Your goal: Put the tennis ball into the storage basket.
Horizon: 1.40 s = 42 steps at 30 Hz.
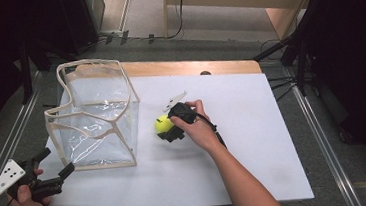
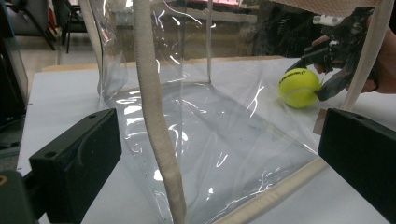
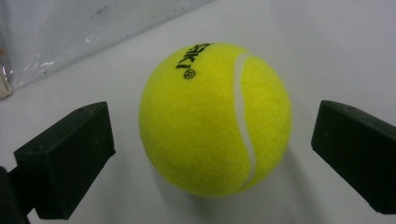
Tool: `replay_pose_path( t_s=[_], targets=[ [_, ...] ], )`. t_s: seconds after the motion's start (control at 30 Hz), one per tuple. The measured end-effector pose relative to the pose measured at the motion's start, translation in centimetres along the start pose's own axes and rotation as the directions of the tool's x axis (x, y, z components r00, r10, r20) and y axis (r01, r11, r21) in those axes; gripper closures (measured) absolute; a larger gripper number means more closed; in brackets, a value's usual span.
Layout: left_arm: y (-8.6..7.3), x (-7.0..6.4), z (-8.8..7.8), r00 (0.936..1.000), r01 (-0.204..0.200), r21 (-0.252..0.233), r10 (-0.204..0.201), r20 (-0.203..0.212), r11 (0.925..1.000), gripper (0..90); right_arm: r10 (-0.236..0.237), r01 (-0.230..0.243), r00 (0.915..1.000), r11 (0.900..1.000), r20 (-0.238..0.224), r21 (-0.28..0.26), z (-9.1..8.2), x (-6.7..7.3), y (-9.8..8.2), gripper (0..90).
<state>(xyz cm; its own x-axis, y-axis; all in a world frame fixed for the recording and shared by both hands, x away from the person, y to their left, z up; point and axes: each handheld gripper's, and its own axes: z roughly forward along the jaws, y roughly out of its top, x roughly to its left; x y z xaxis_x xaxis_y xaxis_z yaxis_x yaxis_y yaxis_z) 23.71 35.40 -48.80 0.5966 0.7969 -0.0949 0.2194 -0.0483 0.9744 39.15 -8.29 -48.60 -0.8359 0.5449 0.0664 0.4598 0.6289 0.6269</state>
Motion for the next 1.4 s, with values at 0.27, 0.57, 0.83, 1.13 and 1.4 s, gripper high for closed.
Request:
replay_pose_path(
  t_s=[0.27,0.57,0.83,1.13,1.4],
  targets=[
    [0.0,0.0,0.0,1.0000,0.004,-0.003,-0.004,0.001,1.0000,0.0,0.003,-0.003,0.9997,1.000,0.024,-0.002,0.5,0.2,0.2,15.4],
    [0.0,0.0,0.0,1.0000,0.005,-0.005,-0.005,0.000,1.0000,0.0,-0.011,0.010,0.9995,1.000,0.028,0.021,1.1,0.3,0.3,19.8],
    [0.0,0.1,0.0,1.0000,0.008,-0.007,-0.008,-0.001,0.9999,0.0,-0.015,0.015,0.9994,0.999,0.030,0.031,1.1,0.4,0.6,23.8],
    [0.0,0.1,0.0,1.0000,0.007,-0.007,-0.007,0.000,1.0000,0.0,-0.022,0.022,0.9996,1.000,0.018,-0.014,-0.2,0.7,1.2,23.8],
    [0.0,0.1,0.0,1.0000,0.007,-0.006,-0.007,0.001,1.0000,0.0,-0.038,0.039,0.9992,0.995,0.012,-0.090,-2.0,1.3,2.5,23.8]
  ],
)
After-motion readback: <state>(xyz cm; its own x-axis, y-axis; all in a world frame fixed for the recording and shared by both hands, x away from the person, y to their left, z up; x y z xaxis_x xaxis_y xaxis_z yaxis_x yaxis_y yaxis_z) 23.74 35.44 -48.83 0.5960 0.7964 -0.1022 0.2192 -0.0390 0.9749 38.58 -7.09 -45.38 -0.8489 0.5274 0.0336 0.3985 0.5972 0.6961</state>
